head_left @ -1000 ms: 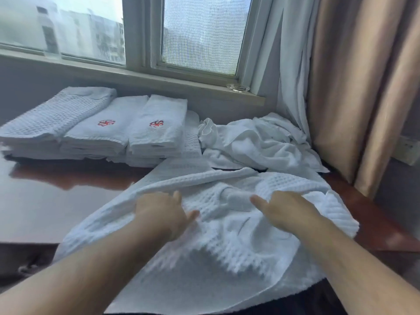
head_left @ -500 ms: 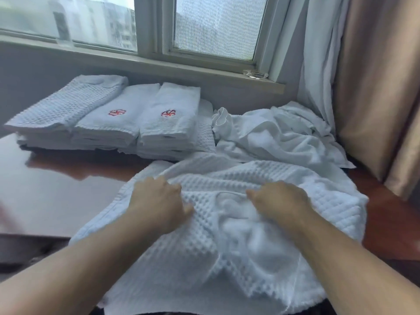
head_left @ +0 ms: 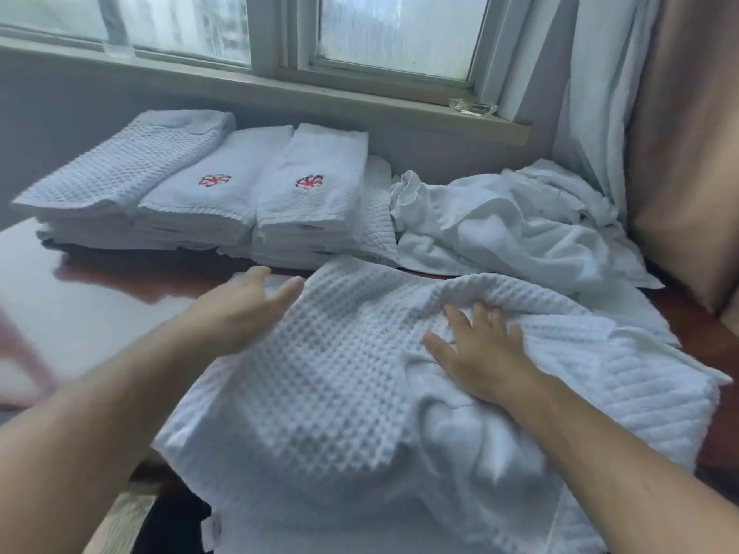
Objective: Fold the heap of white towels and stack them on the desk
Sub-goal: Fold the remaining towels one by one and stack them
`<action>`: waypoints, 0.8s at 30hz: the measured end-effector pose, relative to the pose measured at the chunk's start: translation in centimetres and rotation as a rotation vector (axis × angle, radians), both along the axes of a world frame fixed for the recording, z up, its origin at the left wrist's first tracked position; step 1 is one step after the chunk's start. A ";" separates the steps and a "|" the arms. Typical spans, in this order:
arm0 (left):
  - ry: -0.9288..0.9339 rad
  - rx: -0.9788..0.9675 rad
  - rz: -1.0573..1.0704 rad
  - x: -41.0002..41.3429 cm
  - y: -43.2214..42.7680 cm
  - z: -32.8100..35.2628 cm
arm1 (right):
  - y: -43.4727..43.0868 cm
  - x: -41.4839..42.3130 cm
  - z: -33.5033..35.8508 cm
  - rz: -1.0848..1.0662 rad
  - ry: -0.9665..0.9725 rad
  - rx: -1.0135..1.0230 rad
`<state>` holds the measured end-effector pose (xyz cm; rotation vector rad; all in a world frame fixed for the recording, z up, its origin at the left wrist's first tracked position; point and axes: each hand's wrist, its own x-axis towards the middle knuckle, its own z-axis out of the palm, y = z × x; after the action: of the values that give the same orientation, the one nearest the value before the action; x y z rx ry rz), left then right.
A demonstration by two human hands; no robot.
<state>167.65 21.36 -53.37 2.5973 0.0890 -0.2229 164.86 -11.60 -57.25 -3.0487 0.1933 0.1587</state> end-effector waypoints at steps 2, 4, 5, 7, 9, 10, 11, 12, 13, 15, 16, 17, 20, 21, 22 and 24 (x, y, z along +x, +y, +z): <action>0.035 0.139 0.069 0.5 1.1 -0.1 | 0.7 0.4 -0.1 0.026 -0.007 0.007; 0.013 0.293 0.153 0.6 1.0 -0.1 | 1.9 0.7 -0.3 0.055 -0.017 0.029; -0.051 0.359 0.173 0.3 0.6 0.0 | 2.6 0.9 -0.5 0.075 -0.022 0.038; -0.297 0.377 0.070 -0.8 -1.2 -0.2 | 4.1 1.3 -0.7 0.110 -0.023 0.055; -0.466 0.237 -0.162 -2.5 -4.2 -1.1 | 5.2 1.5 -0.4 0.154 -0.041 0.073; -0.455 0.187 -0.252 -3.3 -5.8 -1.6 | 5.2 1.6 -0.1 0.178 -0.074 0.102; -0.399 0.175 -0.299 -3.9 -7.3 -2.2 | 4.9 1.5 0.3 0.192 -0.127 0.181; -0.323 0.189 -0.314 -4.2 -8.6 -2.8 | 4.2 1.1 0.9 0.184 -0.183 0.303; -0.249 0.209 -0.312 -4.2 -9.5 -3.4 | 3.3 0.7 1.5 0.146 -0.237 0.411; -0.182 0.239 -0.329 -3.2 -10.9 -4.1 | 0.3 -0.7 2.8 -0.014 -0.352 0.395; -0.176 0.257 -0.348 -2.6 -11.4 -4.3 | -1.6 -1.5 3.3 -0.097 -0.403 0.314; -0.180 0.271 -0.371 -1.8 -11.9 -4.4 | -3.5 -2.4 3.8 -0.179 -0.433 0.226; -0.188 0.314 -0.463 -0.2 -13.5 -4.5 | -8.4 -5.3 5.5 -0.401 -0.372 0.000; -0.195 0.326 -0.486 0.1 -13.8 -4.5 | -9.6 -5.9 6.1 -0.453 -0.319 -0.059; -0.207 0.332 -0.505 0.3 -14.0 -4.6 | -10.7 -6.2 6.6 -0.502 -0.271 -0.109; -0.227 0.335 -0.537 0.6 -13.9 -4.7 | -12.3 -6.2 7.3 -0.582 -0.210 -0.144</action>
<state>168.24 7.44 -58.08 2.9080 -0.7136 -0.1050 158.68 -23.89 -49.92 -2.9600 1.0886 -0.2212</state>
